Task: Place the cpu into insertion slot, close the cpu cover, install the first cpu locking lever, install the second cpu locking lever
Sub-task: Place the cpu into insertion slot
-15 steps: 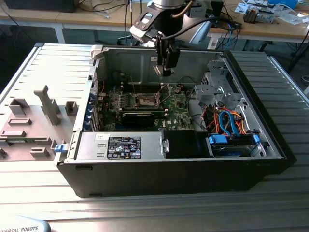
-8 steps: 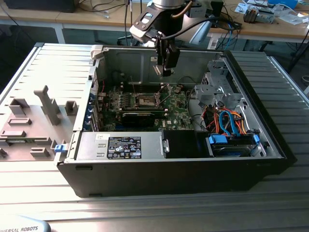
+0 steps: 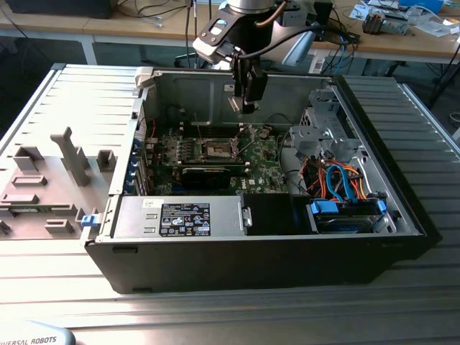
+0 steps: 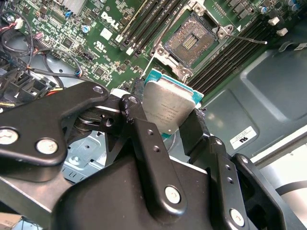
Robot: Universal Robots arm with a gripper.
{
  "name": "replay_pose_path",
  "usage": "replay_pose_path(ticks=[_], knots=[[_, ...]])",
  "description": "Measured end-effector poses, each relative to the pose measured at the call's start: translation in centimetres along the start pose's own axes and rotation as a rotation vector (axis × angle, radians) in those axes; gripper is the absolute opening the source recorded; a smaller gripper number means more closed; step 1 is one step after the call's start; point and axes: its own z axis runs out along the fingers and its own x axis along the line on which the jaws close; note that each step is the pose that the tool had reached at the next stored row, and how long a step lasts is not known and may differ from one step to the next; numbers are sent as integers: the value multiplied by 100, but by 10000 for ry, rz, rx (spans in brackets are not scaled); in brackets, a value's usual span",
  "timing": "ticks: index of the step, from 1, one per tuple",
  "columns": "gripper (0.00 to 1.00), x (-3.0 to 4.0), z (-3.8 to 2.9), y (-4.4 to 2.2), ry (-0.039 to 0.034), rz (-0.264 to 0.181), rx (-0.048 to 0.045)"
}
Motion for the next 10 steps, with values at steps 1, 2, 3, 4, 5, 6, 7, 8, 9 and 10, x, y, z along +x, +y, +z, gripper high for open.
replay_pose_path(ticks=[1,2,3,4,5,6,7,8,9,10], knots=[[54,0,0,0,-1,9,0],[54,0,0,0,-1,16,0],[54,0,1,0,-1,21,0],[54,0,1,0,-1,27,0],[54,0,1,0,-2,33,0],[54,0,1,0,-2,40,0],[54,0,1,0,-2,45,0],[54,0,1,0,-3,51,0],[54,0,1,0,-3,56,0],[54,0,1,0,-3,61,0]])
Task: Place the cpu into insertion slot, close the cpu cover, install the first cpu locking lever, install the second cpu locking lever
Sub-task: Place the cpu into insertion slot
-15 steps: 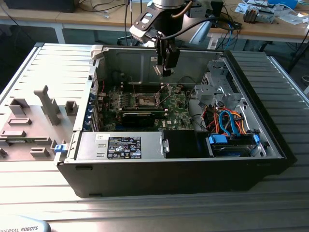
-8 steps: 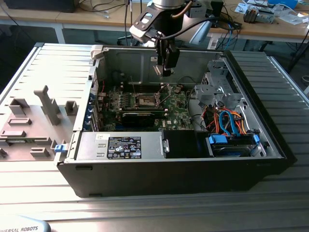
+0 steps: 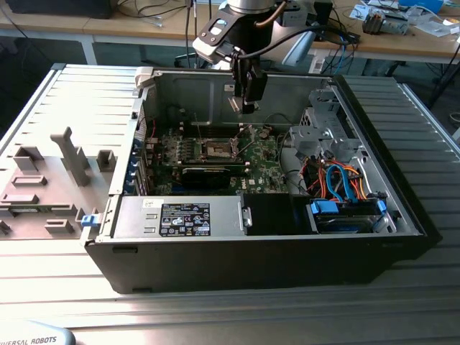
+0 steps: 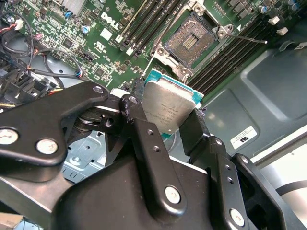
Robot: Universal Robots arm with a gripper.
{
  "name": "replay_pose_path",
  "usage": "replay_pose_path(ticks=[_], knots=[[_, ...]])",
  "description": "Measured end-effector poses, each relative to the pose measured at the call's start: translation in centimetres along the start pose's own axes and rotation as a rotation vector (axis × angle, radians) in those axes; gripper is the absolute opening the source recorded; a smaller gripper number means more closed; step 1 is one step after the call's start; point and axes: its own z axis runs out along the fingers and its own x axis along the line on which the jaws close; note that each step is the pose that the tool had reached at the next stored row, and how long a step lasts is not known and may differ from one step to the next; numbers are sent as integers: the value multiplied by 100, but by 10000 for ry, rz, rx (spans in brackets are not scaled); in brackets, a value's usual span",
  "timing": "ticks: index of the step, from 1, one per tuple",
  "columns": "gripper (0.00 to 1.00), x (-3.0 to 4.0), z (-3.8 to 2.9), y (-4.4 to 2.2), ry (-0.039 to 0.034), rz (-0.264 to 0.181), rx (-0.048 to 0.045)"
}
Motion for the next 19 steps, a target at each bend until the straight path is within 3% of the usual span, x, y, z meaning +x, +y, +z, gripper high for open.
replay_pose_path(ticks=[19], knots=[[54,0,2,0,-7,127,0]])
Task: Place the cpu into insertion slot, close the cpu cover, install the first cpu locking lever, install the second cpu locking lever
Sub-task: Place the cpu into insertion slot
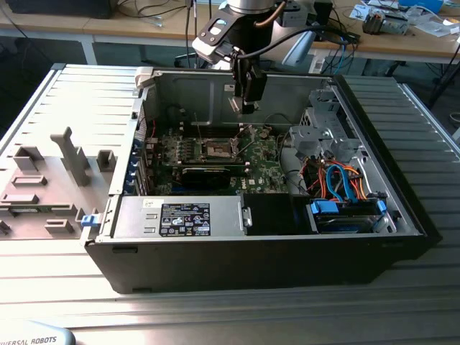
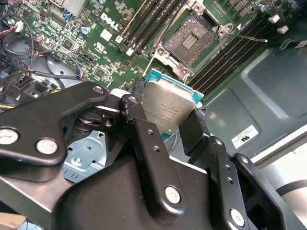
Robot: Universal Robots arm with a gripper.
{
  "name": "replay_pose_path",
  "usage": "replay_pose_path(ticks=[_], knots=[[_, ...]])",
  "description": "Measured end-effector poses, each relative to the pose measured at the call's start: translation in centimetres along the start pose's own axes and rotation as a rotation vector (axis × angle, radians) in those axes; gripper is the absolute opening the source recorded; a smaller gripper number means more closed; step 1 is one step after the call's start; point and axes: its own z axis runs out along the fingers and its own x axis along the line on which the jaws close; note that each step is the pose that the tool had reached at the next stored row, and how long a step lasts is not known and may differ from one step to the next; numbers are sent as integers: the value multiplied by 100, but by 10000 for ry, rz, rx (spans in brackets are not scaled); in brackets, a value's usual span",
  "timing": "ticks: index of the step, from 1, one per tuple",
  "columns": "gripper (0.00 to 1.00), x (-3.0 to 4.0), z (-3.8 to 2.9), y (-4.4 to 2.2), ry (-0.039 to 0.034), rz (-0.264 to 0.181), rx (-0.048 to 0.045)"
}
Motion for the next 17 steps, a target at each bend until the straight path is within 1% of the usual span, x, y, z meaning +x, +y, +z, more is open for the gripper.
replay_pose_path(ticks=[17], knots=[[54,0,2,0,-6,114,0]])
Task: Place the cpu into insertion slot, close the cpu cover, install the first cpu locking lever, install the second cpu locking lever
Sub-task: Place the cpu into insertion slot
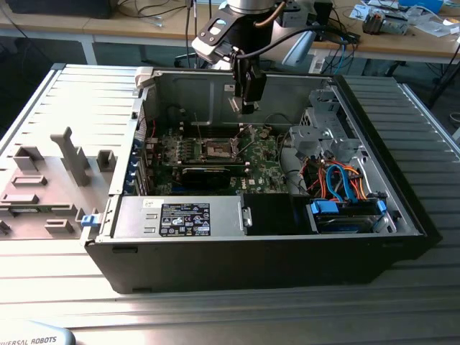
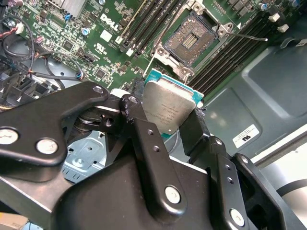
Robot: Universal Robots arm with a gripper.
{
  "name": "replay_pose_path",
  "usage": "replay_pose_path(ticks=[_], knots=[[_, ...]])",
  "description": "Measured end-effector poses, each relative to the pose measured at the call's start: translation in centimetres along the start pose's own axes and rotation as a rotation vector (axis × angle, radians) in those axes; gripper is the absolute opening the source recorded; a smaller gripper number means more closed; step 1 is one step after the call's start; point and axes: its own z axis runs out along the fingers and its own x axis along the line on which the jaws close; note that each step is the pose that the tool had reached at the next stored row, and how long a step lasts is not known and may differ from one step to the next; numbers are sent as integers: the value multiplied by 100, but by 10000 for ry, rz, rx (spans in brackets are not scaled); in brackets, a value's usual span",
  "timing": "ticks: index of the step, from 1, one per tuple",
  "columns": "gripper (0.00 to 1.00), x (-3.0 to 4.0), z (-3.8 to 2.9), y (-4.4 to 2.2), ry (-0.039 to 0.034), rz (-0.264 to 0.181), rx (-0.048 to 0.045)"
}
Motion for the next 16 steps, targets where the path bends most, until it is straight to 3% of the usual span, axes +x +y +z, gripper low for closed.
replay_pose_path(ticks=[16], knots=[[54,0,1,0,-4,81,0]])
